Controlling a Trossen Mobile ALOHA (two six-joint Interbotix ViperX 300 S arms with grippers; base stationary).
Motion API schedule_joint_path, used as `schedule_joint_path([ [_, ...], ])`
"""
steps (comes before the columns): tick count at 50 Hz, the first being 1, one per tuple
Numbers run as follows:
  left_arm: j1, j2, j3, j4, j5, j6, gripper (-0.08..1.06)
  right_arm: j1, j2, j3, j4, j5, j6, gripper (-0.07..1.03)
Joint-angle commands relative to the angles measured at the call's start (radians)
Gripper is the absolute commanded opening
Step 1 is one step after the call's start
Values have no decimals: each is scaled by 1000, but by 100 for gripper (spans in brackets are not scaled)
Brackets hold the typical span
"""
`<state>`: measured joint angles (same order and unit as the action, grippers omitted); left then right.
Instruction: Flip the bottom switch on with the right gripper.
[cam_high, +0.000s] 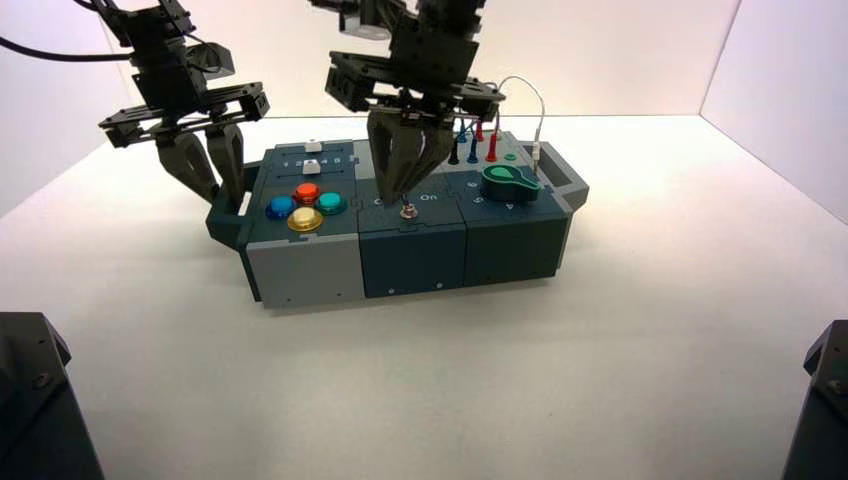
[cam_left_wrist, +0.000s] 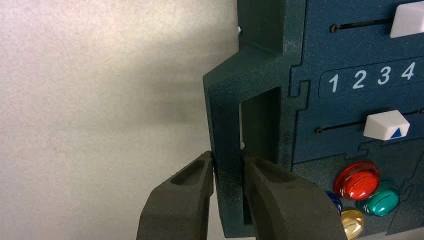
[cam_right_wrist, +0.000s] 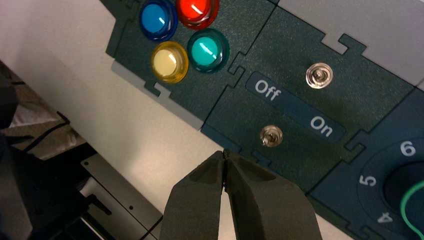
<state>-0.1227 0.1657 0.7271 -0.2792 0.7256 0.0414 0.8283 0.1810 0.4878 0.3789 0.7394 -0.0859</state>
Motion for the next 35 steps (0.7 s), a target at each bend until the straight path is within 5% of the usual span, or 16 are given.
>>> schedule_joint_path([
  [1, -31, -5, -31, -20, -12, 28, -3, 0, -6, -37, -2, -14, -2, -2],
  [35, -31, -5, -40, -20, -3, 32, -3, -52, 38, -52, -41, -26, 0, -2],
])
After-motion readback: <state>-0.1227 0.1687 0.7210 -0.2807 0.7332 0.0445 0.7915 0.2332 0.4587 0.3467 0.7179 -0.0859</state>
